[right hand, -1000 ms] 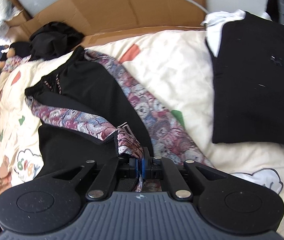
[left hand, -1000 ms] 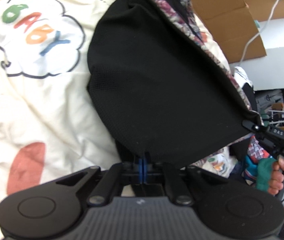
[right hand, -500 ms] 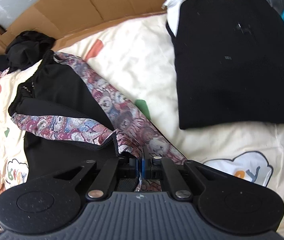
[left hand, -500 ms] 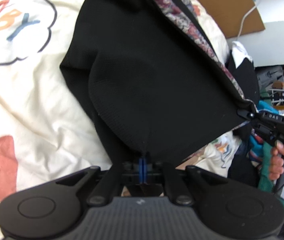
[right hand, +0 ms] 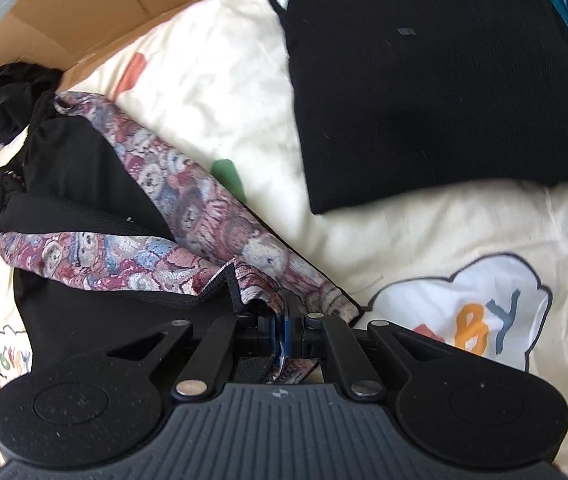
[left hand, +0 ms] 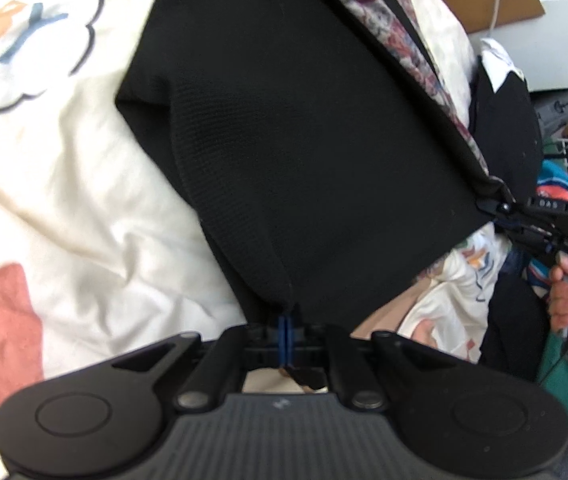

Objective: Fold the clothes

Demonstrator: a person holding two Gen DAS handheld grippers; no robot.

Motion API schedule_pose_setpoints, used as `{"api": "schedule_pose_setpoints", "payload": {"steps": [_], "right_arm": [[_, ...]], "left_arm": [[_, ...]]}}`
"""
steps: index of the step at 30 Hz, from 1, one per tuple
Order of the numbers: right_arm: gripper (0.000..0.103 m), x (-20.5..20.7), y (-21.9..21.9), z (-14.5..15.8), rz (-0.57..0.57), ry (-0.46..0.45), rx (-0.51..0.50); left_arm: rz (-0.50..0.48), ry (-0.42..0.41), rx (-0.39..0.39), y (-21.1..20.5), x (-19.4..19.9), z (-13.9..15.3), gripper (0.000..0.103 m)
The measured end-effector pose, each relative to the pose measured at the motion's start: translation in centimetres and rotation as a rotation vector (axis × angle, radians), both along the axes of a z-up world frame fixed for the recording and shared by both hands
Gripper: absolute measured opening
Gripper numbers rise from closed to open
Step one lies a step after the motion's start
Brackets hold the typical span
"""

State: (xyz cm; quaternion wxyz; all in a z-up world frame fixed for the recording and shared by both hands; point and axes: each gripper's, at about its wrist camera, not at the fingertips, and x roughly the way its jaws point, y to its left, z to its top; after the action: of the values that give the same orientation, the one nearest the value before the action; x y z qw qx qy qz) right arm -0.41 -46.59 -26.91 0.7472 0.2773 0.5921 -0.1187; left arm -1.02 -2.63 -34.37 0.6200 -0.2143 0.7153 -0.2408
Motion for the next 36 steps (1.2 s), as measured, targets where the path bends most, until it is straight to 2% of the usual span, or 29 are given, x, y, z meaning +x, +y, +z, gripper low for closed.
{"api": "schedule_pose_setpoints", "payload": {"steps": [3,5,7,15,19,24,27,30,36], "right_arm": [[0.012,-0.2,-0.4,-0.1,-0.025,0.018,-0.005],[0.029,-0.1,-0.2,0.3,-0.014,0.022,-0.037],[0.037,-0.1,-0.1,0.7,-0.002,0.018,-0.060],[0.041,0.5,0.7,2.4,0.111,-0.046,-0.152],[0.041,1.6,1.7,2.7,0.229,-0.064,-0.187],[0.041,2.2,2.8,2.9,0.320,-0.053,-0.207],[0.041,2.8,4.6,3.3,0.474,-0.038,-0.272],[0.042,3.0,5.4,3.3,0.556,-0.031,-0.310],[0.043,3.0,5.7,2.5,0.610,0.000,-0.345]], "left_arm": [[0.015,-0.007,0.002,0.4,0.1,-1.4,0.010],[0.018,-0.013,-0.013,0.5,0.0,-1.7,0.015],[0.014,-0.019,-0.013,0.1,-0.1,-1.7,0.016],[0.017,-0.034,-0.006,-0.8,-0.7,-2.5,0.017],[0.020,-0.036,-0.010,-0.7,-0.5,-2.6,0.017],[0.034,-0.031,-0.007,-0.3,-0.2,-2.9,0.017],[0.037,-0.026,-0.006,-0.2,-0.1,-3.0,0.017],[0.030,-0.025,-0.006,-0.4,-0.1,-3.0,0.017],[0.037,-0.021,-0.017,-0.2,-0.3,-3.2,0.017]]}}
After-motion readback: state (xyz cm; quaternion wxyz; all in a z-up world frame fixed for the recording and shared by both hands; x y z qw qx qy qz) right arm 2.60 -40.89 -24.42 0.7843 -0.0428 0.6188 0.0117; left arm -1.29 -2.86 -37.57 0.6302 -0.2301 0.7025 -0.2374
